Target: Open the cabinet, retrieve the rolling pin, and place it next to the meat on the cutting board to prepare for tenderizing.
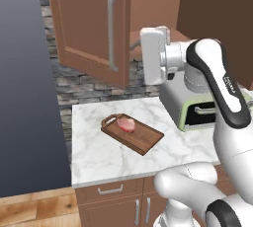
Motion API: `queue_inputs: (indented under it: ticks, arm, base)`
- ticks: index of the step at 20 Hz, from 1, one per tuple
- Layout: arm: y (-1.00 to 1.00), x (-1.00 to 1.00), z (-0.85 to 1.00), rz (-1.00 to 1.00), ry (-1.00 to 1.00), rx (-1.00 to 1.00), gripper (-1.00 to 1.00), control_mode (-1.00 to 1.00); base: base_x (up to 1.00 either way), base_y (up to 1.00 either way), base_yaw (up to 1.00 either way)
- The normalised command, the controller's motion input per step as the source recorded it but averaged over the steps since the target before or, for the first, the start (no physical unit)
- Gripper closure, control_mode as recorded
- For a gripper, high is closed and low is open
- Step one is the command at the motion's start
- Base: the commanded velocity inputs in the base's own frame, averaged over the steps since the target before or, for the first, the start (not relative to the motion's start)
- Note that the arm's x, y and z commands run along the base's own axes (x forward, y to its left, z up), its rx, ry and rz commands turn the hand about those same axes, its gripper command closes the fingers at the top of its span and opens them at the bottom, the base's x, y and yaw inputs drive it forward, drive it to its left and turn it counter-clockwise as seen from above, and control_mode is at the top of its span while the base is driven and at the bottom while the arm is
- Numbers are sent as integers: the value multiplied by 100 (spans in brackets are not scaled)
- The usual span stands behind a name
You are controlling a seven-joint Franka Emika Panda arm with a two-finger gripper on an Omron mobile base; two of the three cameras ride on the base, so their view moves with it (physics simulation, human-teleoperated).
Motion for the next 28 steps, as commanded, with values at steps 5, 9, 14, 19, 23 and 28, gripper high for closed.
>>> queue_inputs:
  ticks: [5, 9, 14, 19, 23, 28]
  arm:
    - [68, -69, 0, 15, -9, 0, -100, -100]
    - [88, -40, 0, 13, -2, 0, -100, -100]
    - [94, -12, 0, 11, 0, -3, -100, -100]
    - [85, 0, 0, 11, 0, -1, -100, -100]
    - [57, 10, -1, 8, 0, 0, -100, -100]
    - [27, 28, -4, 5, 0, 3, -100, -100]
  base:
    - [0, 0, 0]
    - [0, 0, 0]
    - [0, 0, 0]
    - [0, 0, 0]
    - [0, 0, 0]
    - [0, 0, 0]
